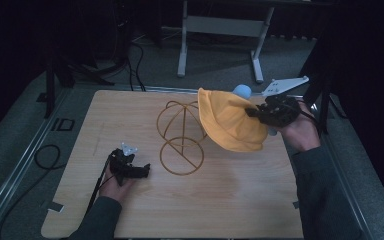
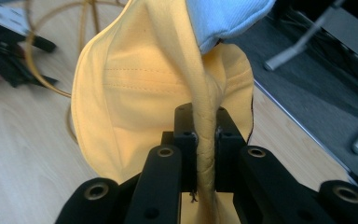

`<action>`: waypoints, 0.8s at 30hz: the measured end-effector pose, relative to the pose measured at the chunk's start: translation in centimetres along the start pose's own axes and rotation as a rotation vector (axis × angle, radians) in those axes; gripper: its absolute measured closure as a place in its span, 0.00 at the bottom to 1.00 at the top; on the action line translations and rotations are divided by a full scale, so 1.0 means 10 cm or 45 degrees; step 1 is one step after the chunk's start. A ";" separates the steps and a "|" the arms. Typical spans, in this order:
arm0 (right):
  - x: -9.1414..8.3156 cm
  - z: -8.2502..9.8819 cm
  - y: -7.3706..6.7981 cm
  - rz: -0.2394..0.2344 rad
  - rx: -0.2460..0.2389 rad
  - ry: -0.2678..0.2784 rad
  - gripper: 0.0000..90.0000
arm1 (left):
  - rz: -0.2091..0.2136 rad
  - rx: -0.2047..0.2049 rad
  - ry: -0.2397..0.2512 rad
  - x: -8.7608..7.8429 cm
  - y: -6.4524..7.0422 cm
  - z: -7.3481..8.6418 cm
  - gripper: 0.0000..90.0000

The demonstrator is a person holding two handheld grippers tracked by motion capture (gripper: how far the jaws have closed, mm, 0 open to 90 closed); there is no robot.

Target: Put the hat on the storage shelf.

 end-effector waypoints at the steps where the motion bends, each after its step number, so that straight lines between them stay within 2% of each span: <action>1: -0.01 -0.01 -0.01 -0.014 0.000 0.008 0.93 | 0.000 0.000 0.000 0.00 0.00 0.00 0.00; 11: -0.03 -0.12 -0.09 -0.077 -0.027 0.054 0.93 | 0.000 0.000 0.000 0.00 0.00 0.00 0.00; 24: 0.20 -0.34 -0.23 -0.096 -0.075 0.023 0.93 | -0.002 0.000 0.002 0.00 0.00 0.00 0.00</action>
Point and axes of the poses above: each handheld gripper's, and its own axes: x roughly forward along the jaws, z roughly out of its underside, y roughly to its right, the point moved 3 cm from there along x, roughly forward along the jaws, and after that the axes turned 10 degrees about x, right-handed, at the moved point
